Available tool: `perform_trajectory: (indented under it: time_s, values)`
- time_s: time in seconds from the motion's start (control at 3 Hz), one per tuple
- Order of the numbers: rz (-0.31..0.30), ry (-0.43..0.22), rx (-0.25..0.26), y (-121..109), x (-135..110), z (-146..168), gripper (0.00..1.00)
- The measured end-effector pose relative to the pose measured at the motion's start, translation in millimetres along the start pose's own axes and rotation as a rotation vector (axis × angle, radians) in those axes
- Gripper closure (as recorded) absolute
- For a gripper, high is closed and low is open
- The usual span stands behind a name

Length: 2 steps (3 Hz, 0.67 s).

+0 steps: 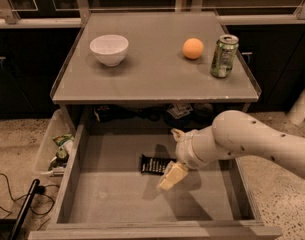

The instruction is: Pick rxbar chocolate from top drawer and place on counter

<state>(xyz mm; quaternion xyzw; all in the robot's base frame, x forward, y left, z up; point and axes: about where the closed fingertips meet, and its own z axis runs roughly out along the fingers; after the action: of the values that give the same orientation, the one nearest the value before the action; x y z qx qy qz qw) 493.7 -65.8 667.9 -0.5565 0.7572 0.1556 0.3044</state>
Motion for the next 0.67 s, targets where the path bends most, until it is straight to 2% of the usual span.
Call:
perform_trajectory:
  time_s: [0.67]
  values:
    - [-0.072,0.032,-0.063,-3.2,29.4,50.8,0.0]
